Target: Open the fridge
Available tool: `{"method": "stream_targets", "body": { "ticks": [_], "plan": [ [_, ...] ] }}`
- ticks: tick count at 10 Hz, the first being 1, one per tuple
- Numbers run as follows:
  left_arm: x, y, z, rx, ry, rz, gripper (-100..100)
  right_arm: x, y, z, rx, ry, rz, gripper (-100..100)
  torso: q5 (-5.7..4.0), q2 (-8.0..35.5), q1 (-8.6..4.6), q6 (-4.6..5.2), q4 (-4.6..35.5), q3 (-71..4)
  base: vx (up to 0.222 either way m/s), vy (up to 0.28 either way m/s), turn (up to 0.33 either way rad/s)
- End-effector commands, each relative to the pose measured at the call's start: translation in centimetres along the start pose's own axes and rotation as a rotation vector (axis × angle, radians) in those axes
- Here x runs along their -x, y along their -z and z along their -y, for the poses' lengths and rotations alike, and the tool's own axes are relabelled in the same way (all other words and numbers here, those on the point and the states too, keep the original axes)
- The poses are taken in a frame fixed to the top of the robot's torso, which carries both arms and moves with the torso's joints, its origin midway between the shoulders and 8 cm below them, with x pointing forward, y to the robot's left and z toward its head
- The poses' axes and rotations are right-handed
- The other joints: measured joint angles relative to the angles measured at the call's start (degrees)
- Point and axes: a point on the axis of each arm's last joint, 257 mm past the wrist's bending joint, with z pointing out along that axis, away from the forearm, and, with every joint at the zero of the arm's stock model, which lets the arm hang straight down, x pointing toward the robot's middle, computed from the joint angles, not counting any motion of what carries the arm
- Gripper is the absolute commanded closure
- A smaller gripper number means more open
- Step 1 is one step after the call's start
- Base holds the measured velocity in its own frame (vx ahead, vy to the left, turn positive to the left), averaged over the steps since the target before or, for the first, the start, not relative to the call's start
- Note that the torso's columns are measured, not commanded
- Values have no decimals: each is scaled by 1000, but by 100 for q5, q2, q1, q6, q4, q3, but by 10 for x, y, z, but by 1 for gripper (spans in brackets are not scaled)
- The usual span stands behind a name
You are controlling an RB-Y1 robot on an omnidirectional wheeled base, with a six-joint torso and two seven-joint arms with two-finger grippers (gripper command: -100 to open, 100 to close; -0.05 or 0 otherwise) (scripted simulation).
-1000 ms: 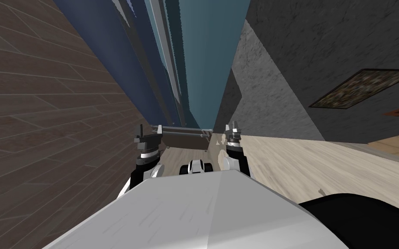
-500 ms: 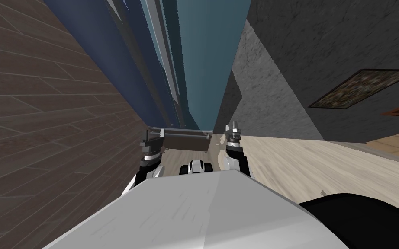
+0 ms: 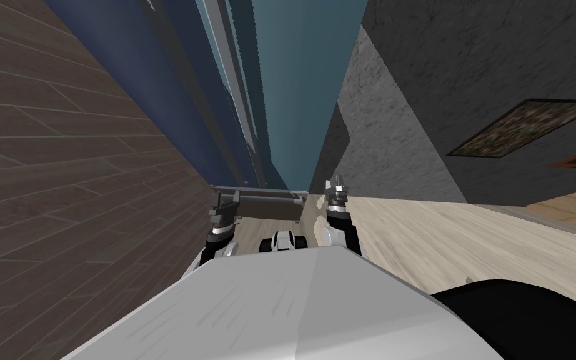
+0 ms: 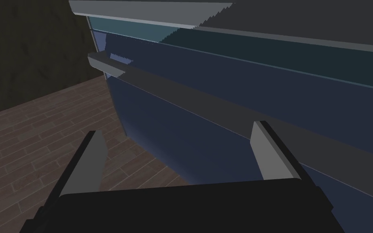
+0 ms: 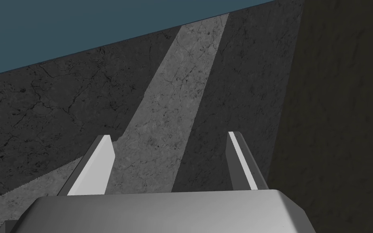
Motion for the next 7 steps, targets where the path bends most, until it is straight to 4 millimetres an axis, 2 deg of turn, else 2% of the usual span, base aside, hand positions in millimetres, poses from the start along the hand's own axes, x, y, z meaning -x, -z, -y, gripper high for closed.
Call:
{"method": "stream_targets", "body": {
  "ticks": [1,7],
  "plan": [
    [2,16,-16,25,-7,-8,-100,0,0,0,0,0,0,0,1,-2,3,1,0,-1,55,1,-14],
    [6,52,-50,85,-24,-26,-100,0,0,0,0,0,0,0,-1,-5,-3,1,0,-2,73,-2,-20]
  ]
}}
